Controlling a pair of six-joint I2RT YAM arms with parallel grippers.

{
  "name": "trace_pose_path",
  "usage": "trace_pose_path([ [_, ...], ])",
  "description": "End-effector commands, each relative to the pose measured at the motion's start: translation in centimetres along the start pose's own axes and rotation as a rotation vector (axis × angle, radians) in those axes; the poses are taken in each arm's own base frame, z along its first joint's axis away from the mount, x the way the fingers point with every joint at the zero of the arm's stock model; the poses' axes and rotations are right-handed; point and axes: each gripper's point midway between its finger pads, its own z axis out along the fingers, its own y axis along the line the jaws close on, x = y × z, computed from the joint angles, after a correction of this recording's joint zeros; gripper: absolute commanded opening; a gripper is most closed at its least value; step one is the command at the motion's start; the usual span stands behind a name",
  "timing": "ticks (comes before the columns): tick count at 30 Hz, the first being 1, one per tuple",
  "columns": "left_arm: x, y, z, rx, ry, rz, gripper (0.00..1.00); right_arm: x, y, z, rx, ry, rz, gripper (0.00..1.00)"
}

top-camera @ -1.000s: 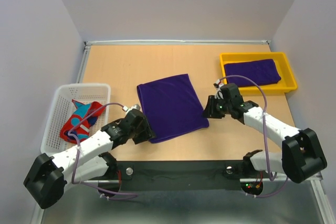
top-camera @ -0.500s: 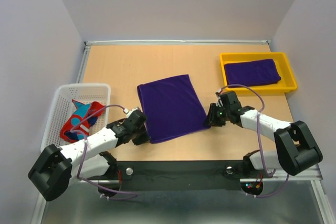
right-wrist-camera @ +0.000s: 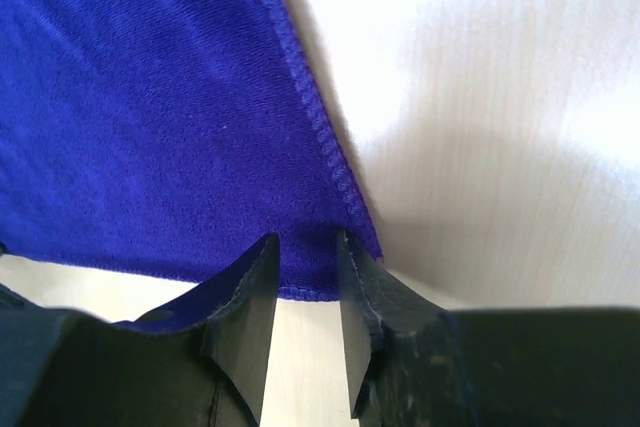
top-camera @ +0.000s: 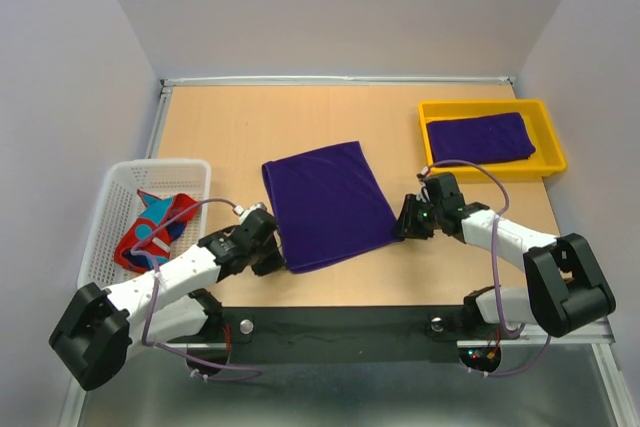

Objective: Fold and stack the towels
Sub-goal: Fold the towel

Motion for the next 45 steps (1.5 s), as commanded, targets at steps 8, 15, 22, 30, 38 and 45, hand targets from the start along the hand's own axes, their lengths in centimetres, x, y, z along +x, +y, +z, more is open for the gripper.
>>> trace_pose_path([
  [8,-0.7,-4.4,-3.0,0.124,0.023,0.020,0.00,-4.0,1.6,-2.3,-0.016,-0.120,-0.099,0.40],
  [15,1.8,-3.0,-2.3,0.090,0.092,0.038,0.00,-3.8,0.7,-2.2,0.024,-0.126,-0.091,0.40],
  [22,3.1,-1.1,-0.7,0.050,0.124,0.039,0.00,-1.7,-0.9,-1.8,0.082,-0.061,-0.039,0.40],
  [30,3.6,0.0,0.1,0.024,0.131,0.048,0.00,1.1,-1.4,-1.0,0.069,0.041,0.004,0.39],
  [38,3.3,0.2,-0.1,0.027,0.104,0.038,0.00,2.4,-1.0,-1.0,0.030,0.092,0.020,0.36],
  [45,3.3,0.3,0.1,0.018,0.103,0.043,0.00,3.0,-0.6,-1.3,0.005,0.110,0.033,0.27],
])
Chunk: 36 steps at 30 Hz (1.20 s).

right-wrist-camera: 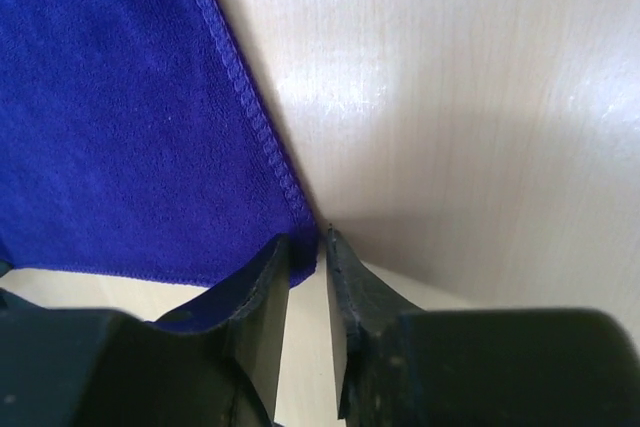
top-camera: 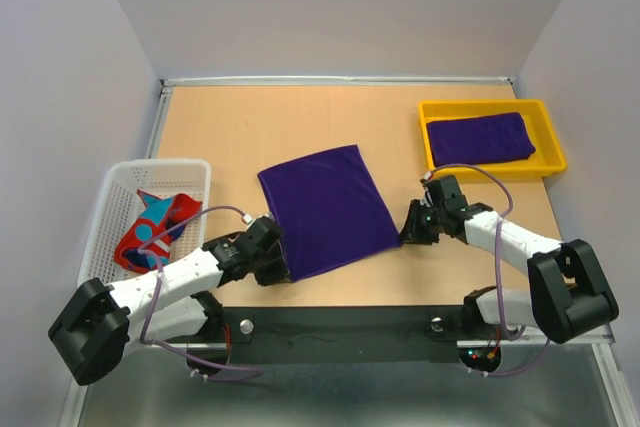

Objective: Fold and stack the towels
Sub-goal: Fold the towel

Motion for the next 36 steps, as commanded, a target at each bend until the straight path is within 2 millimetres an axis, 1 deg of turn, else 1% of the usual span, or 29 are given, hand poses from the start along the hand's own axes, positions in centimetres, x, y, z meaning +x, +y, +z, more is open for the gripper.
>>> trace_pose_path([
  [1,0.0,0.5,0.1,-0.020,-0.008,0.005,0.00,1.3,-0.2,-0.1,-0.008,0.040,0.023,0.26],
  [2,0.1,0.5,0.1,-0.019,-0.007,0.005,0.00,1.4,-0.2,-0.1,-0.009,0.043,0.029,0.26],
  [3,0.1,0.6,0.2,-0.021,-0.007,0.005,0.00,1.3,-0.2,-0.2,-0.009,0.038,0.027,0.23],
  [6,0.0,0.6,0.1,-0.019,-0.010,0.005,0.00,0.5,-0.3,-0.5,0.009,0.001,0.016,0.10],
  [9,0.0,0.5,0.1,-0.016,-0.012,0.005,0.00,-1.2,-0.3,-1.2,0.039,-0.063,-0.002,0.05],
  [10,0.0,0.5,0.1,-0.018,-0.011,0.003,0.00,-1.8,-0.6,-1.4,0.065,-0.089,-0.007,0.04],
  [11,0.0,0.5,0.1,-0.018,-0.012,0.005,0.00,-2.8,-0.3,-1.8,0.067,-0.115,-0.026,0.02],
  [12,0.0,0.5,0.1,-0.018,-0.011,0.004,0.00,-3.3,-0.4,-1.9,0.084,-0.132,-0.033,0.00],
  [15,0.0,0.6,0.2,-0.022,-0.012,0.003,0.00,-4.5,0.2,-2.2,0.080,-0.153,-0.062,0.01],
  [19,0.1,0.7,0.2,-0.023,-0.011,0.006,0.00,-4.6,1.2,-2.2,0.036,-0.132,-0.088,0.00],
  [24,0.0,0.6,0.1,-0.021,-0.014,0.004,0.00,-5.5,1.8,-2.7,0.024,-0.155,-0.110,0.01],
  [25,0.1,0.6,0.1,-0.022,-0.012,0.007,0.00,-5.4,1.7,-2.7,0.026,-0.153,-0.106,0.01],
  [28,0.0,0.5,0.1,-0.018,-0.014,0.003,0.00,-3.8,1.0,-2.1,0.033,-0.107,-0.078,0.01],
  [29,0.1,0.6,0.1,-0.019,-0.014,0.001,0.00,-2.7,0.2,-1.6,0.046,-0.077,-0.063,0.01],
  [33,0.1,0.5,0.0,-0.015,-0.012,0.007,0.00,0.0,-1.4,-1.0,0.078,-0.014,-0.015,0.01],
  [36,0.1,0.4,0.0,-0.014,-0.013,0.010,0.00,0.5,-1.9,-1.3,0.097,-0.028,0.006,0.03],
])
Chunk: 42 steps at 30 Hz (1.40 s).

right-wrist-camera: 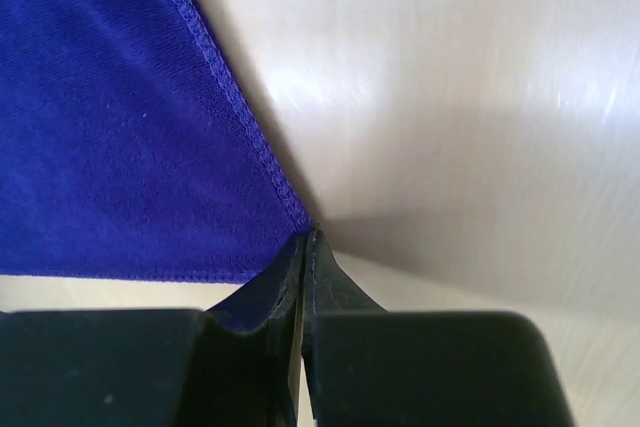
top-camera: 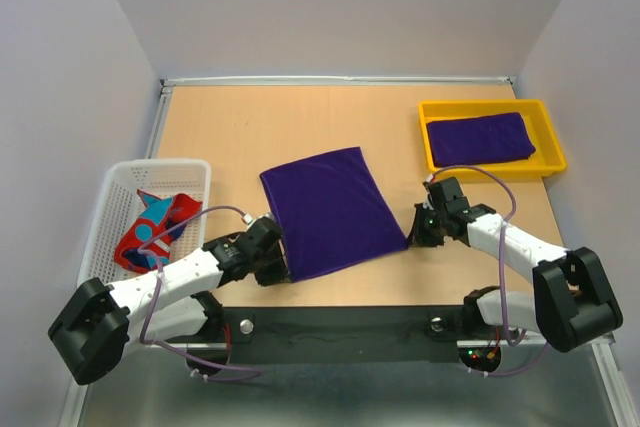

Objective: Fold and stack the towels
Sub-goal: Fold the towel

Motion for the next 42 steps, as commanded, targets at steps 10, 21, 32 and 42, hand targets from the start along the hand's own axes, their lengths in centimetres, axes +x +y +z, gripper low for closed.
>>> trace_pose_path([
  [10,-0.1,0.2,-0.2,-0.001,-0.019,0.009,0.00,1.4,-0.1,-0.3,-0.009,0.032,0.071,0.30],
  [21,0.0,0.1,-0.3,0.002,-0.020,0.013,0.00,1.9,1.3,-1.1,-0.087,0.042,0.095,0.28],
  [32,-0.1,0.0,-0.4,0.012,-0.027,0.013,0.00,1.8,0.7,-0.9,-0.056,0.024,0.082,0.10],
  [42,-0.3,-0.1,-0.6,0.015,-0.045,0.005,0.00,-1.4,2.7,-2.5,-0.095,-0.042,0.044,0.00],
])
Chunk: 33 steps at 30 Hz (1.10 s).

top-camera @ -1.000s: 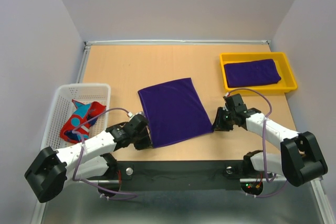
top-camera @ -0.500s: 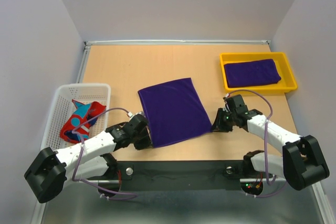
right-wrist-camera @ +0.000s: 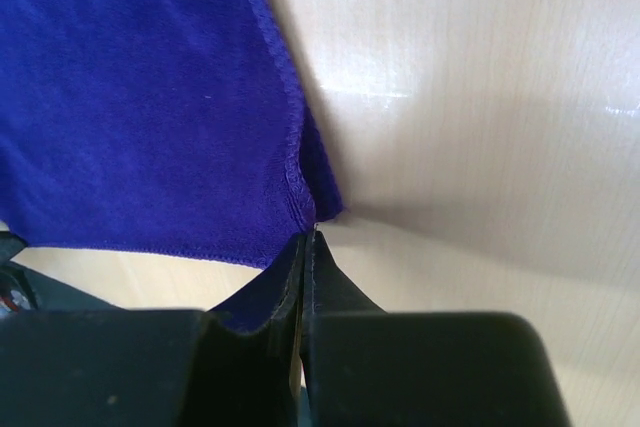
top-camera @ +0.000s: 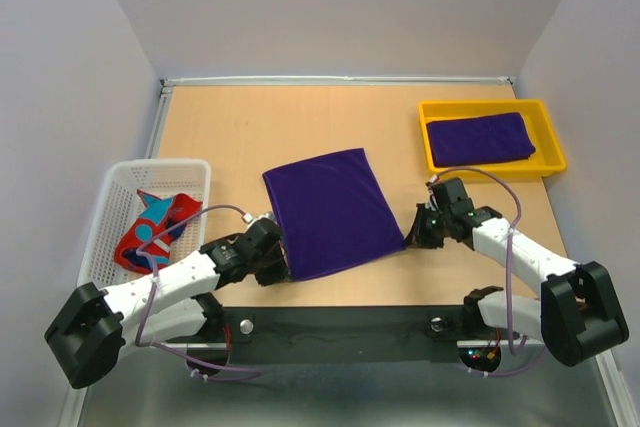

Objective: Fold and stack the towels
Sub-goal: Fold the towel

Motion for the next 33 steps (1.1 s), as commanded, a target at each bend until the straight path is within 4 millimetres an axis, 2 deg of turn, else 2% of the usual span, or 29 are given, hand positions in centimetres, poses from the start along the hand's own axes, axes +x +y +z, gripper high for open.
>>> trace_pose_path([
  [1,-0.2,0.4,-0.2,-0.007,-0.027,-0.013,0.00,-4.0,2.6,-1.8,-0.038,-0.098,-0.052,0.00],
  [4,-0.2,0.5,-0.3,-0.006,-0.035,-0.029,0.00,-5.6,2.8,-2.3,-0.008,-0.135,-0.078,0.00],
  [8,-0.3,0.4,-0.4,0.004,-0.040,-0.039,0.00,-6.4,2.1,-2.1,0.048,-0.140,-0.103,0.01],
  [11,-0.2,0.5,-0.3,-0.004,-0.035,-0.039,0.00,-5.4,0.1,-1.0,0.117,-0.112,-0.090,0.00],
  [14,-0.1,0.6,-0.2,-0.010,-0.030,-0.033,0.00,-3.5,-2.4,0.0,0.186,-0.070,-0.083,0.00],
  [17,-0.2,0.6,-0.2,-0.012,-0.031,-0.033,0.00,-2.4,-3.5,0.8,0.211,-0.054,-0.066,0.00],
  [24,-0.4,0.7,-0.3,-0.024,-0.045,-0.044,0.00,-1.2,-4.0,1.5,0.207,-0.018,-0.044,0.01],
  [29,-0.6,0.8,-0.4,-0.027,-0.054,-0.053,0.00,-1.5,-3.9,1.5,0.207,-0.029,-0.042,0.01],
  [33,-0.7,0.4,-0.9,-0.019,-0.056,-0.048,0.14,-2.3,-2.8,1.0,0.164,-0.051,-0.063,0.07],
])
